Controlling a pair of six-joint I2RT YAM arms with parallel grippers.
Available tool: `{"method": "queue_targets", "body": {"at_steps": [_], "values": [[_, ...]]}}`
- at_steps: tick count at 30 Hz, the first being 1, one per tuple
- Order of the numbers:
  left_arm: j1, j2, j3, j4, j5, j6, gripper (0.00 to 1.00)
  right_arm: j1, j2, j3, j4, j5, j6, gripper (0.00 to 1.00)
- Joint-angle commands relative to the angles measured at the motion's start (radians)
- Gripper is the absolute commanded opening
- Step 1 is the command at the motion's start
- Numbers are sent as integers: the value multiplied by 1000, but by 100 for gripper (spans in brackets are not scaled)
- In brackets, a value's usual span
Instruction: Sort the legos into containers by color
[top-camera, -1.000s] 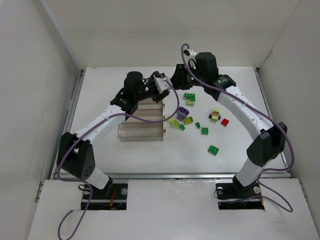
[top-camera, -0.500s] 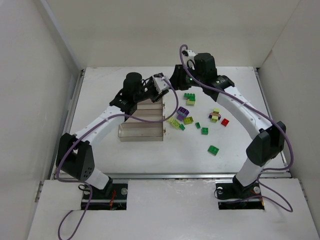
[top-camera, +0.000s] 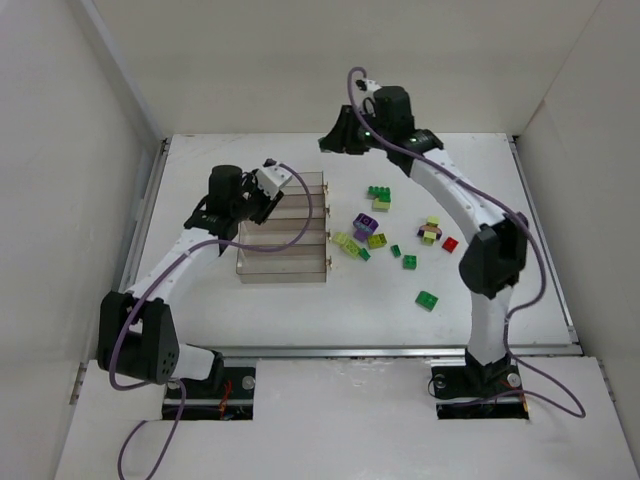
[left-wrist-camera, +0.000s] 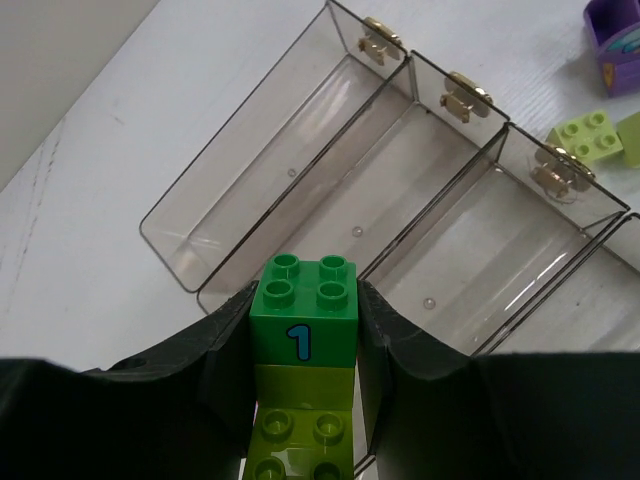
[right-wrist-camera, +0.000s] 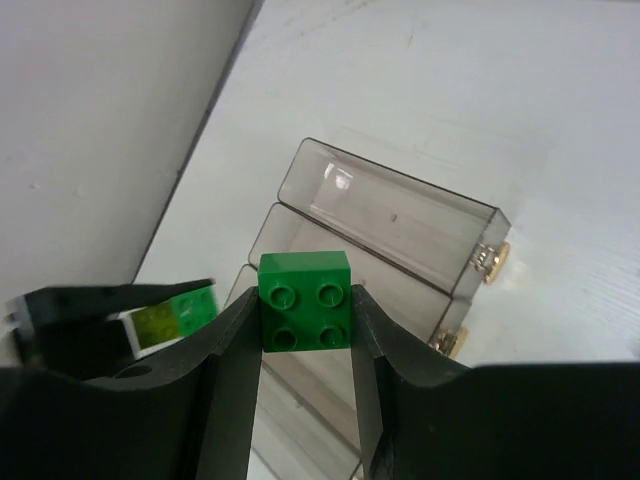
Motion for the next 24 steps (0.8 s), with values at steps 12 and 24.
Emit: {"method": "queue_targets", "body": {"at_steps": [12,24], "values": [[52,-100,-51,65,-69,-69,0,79,382,266,4,22,31,21],[52,-90,-42,83,-11,-69,0,79,351,258,12,12,11,91]]}}
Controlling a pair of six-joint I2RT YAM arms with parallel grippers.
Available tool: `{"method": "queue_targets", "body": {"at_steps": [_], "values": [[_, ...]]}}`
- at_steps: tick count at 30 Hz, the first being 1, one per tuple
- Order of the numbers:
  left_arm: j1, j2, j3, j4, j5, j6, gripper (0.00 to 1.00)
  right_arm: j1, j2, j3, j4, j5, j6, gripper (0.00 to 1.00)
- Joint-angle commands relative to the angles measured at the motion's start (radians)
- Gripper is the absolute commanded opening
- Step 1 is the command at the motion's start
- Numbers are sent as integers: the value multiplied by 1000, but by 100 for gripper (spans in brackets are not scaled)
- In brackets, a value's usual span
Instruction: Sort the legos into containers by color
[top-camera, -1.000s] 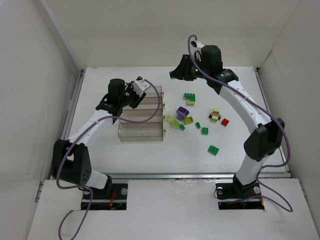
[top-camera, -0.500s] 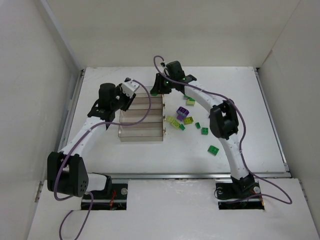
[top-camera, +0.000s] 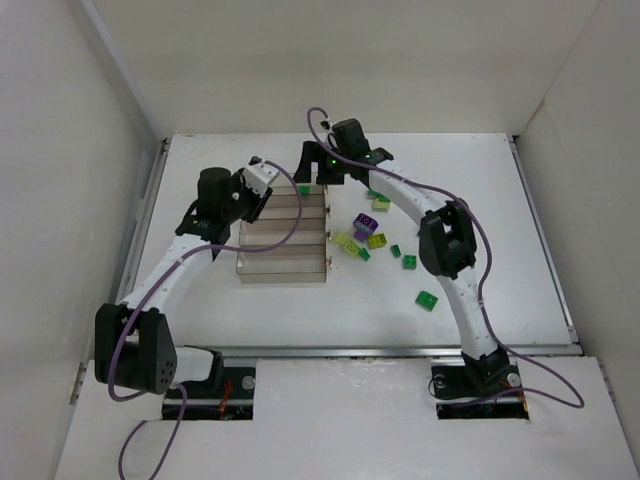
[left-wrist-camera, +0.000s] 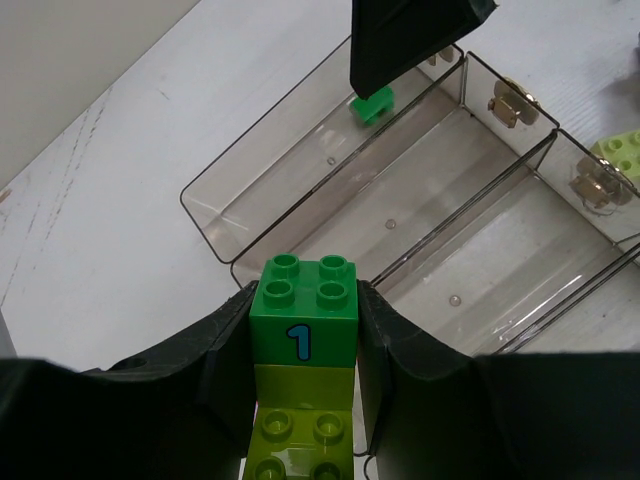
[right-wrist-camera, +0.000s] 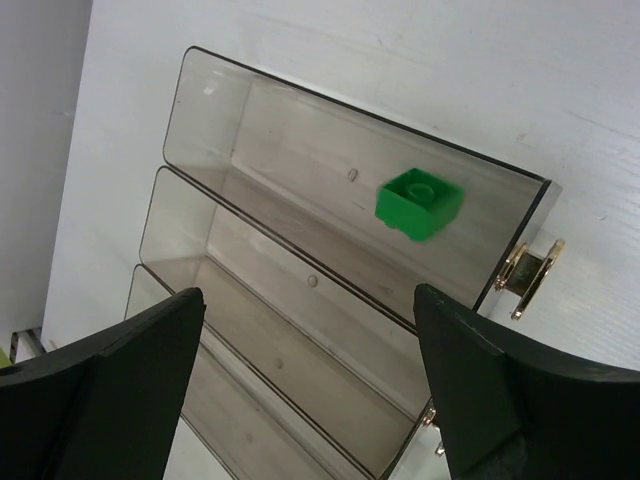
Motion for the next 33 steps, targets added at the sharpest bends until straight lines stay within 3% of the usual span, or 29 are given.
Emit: {"method": "queue_targets", "body": {"at_steps": [1,7,13,18,33], "values": [[2,-22,6,44,42,-12,0,2,-86,24,61,8,-21,91],[2,-22,15,23,117,47,0,2,-220,-75,111,-205,-135,91],[2,-44,33,-3,362,183,0,2,-423,-322,112,-379,-268,92],[-10,-30,47,58,551,218,0,-8,-520,-396,122,-447,-267,92],[-78,22,118,115,577,230,0,34,-500,-377,116,-427,-173,91]]}}
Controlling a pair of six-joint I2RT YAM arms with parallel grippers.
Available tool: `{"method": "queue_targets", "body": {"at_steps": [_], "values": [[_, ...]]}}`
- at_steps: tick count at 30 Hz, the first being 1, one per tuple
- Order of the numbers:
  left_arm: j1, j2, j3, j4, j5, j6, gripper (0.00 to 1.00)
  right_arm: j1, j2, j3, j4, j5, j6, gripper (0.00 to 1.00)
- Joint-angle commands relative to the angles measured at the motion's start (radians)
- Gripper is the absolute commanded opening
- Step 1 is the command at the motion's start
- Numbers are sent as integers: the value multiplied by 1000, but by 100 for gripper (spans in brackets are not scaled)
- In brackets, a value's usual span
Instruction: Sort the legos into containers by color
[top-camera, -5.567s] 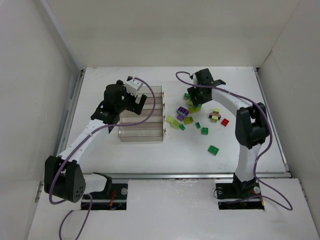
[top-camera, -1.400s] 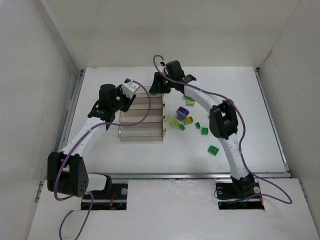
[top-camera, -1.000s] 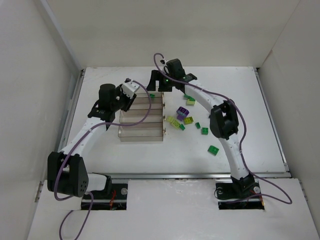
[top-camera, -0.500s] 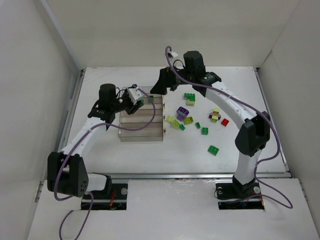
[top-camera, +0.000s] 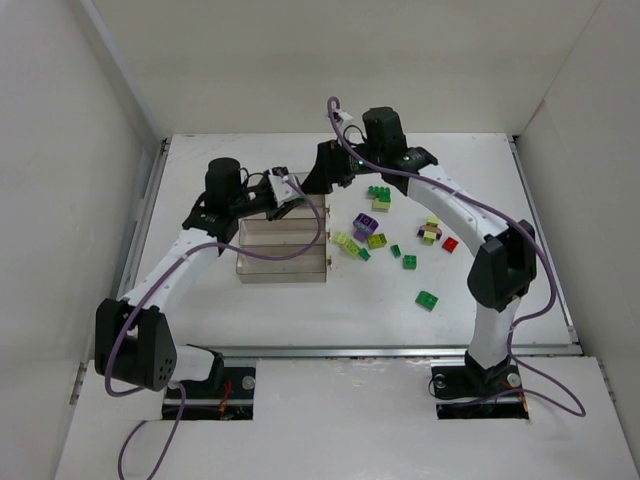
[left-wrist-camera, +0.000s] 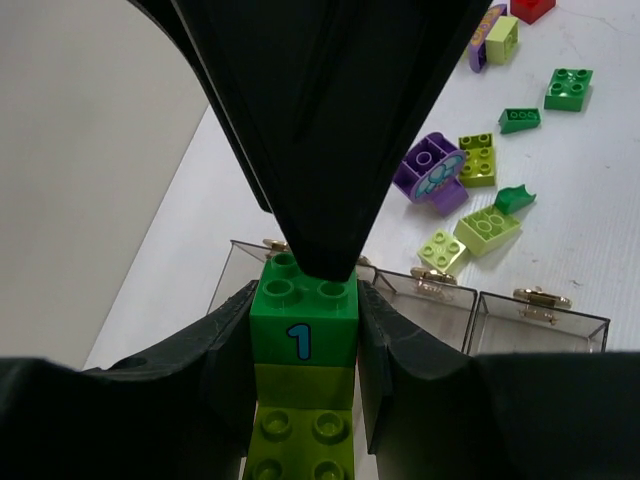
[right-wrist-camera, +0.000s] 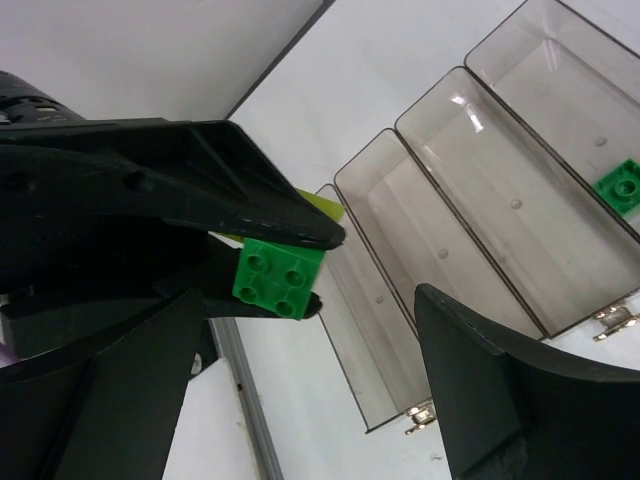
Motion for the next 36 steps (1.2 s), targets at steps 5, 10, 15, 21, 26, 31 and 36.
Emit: {"method": "queue_targets", "body": {"at_steps": [5,10,15,21,26,31,36], "values": [[-15,19,62,45,48,-12,0,48,3,42,60,-28,38,91],[-24,28,71,63,39,-42,0,58,53,82,-5,60,38,84],[-24,28,81,73,30,-42,0,58,79,133,-24,60,47,65],[-24,28,81,83,-20,-51,0,58,88,133,-33,60,47,45],[-24,28,81,65,-20,-41,34,58,78,124,-42,60,47,5],[-24,19,81,-15,-38,11,90,58,69,114,-42,60,47,0],[-24,19,81,-81,-124,74,91,47,59,105,-42,71,47,0]]}}
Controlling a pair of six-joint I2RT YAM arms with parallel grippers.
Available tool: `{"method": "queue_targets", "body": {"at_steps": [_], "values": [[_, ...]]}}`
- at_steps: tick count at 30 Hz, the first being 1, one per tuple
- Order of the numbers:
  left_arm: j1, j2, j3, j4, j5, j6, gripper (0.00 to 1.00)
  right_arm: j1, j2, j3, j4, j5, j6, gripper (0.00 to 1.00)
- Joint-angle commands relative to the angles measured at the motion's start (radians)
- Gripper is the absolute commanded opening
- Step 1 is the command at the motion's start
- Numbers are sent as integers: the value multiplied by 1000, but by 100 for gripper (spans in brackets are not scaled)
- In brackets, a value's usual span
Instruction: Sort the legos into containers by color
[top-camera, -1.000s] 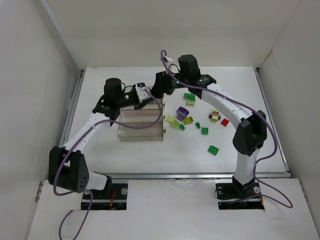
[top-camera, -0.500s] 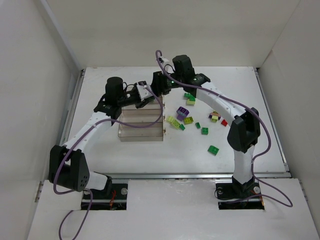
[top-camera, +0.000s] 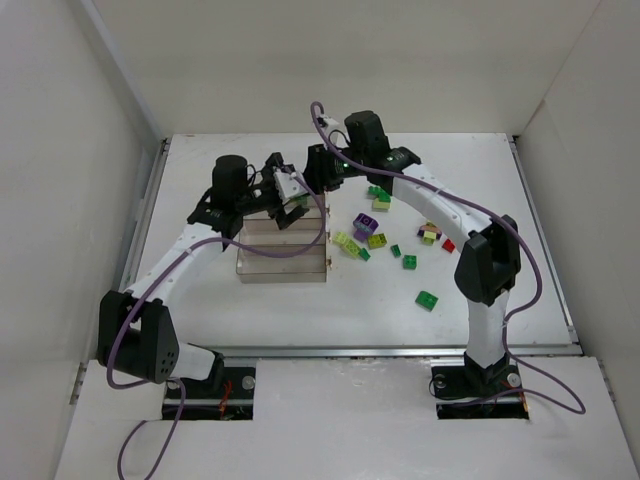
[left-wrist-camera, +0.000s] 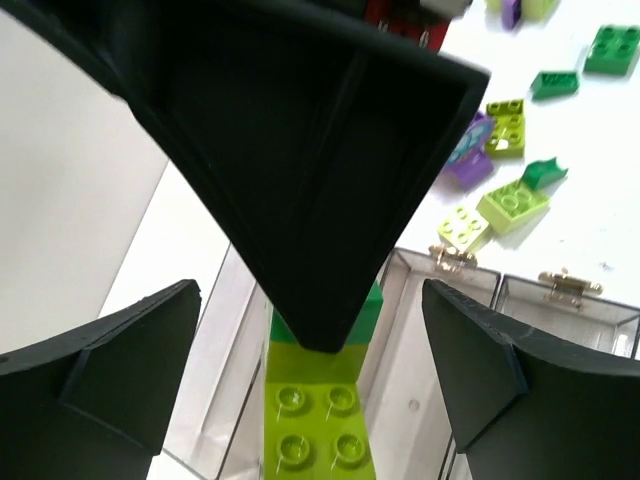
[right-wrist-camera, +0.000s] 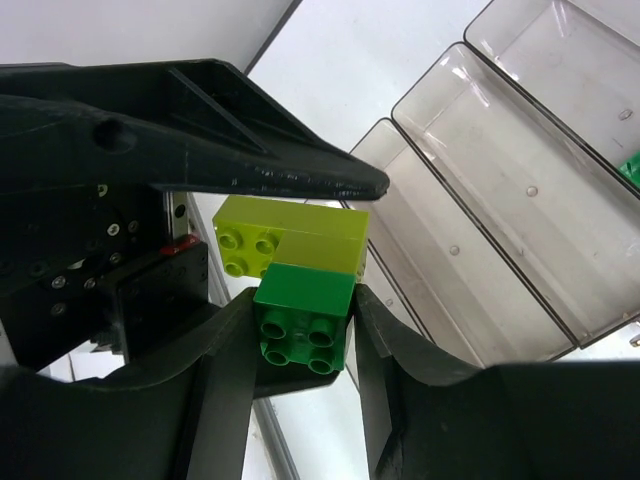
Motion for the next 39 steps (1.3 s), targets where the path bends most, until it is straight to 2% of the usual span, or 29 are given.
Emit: {"method": "queue_targets", "body": {"at_steps": [1,6,7,10,11,14,15,17,18,19,22,23,25,28,29,31,32,33,37,39], "values": [[10,-24,39,-32,-42,48,91,-6,-30,15,16,3,-11,0],[24,-24,39,-21,-42,57,79,-6,-30,15,7,-6,-11,0],[24,-24,39,-12,-42,57,67,-6,-39,15,7,-6,-11,0],[24,-24,30,37,-42,14,51,-6,-39,6,7,-15,-11,0],[24,-15,30,37,-42,14,40,-6,-39,-3,7,-26,-11,0],[24,-14,30,48,-23,3,27,-6,-39,-12,7,-26,-11,0],[24,-5,30,48,-22,3,18,-6,-48,-12,7,-26,-11,0],[24,-5,39,36,-22,3,9,-6,-48,-12,16,-26,-11,0],[24,-5,39,36,-22,3,4,-6,-48,-12,16,-26,-11,9],[24,-5,39,36,-33,3,0,-6,-48,-12,16,-26,-11,33],[24,-5,39,26,-42,3,0,-15,-48,-12,5,-26,-11,57],[24,-5,39,26,-51,3,0,-15,-48,-12,-7,-17,-11,69],[24,-5,39,26,-61,3,0,-35,-48,-12,-22,13,-11,73],[24,-14,30,16,-70,3,0,-53,-59,-32,-32,13,-11,73],[24,-14,30,16,-70,3,0,-53,-59,-32,-32,13,-11,70],[24,-14,30,6,-70,3,0,-53,-68,-32,-22,2,-11,51],[24,-24,30,6,-70,3,0,-53,-68,-32,-6,-7,-11,40],[24,-24,30,6,-70,3,0,-53,-68,-41,4,-16,0,21],[24,-24,21,-3,-70,-6,0,-53,-68,-51,73,-39,29,0],[24,-34,11,-12,-70,-6,0,-53,-68,-51,91,-39,43,0]]}}
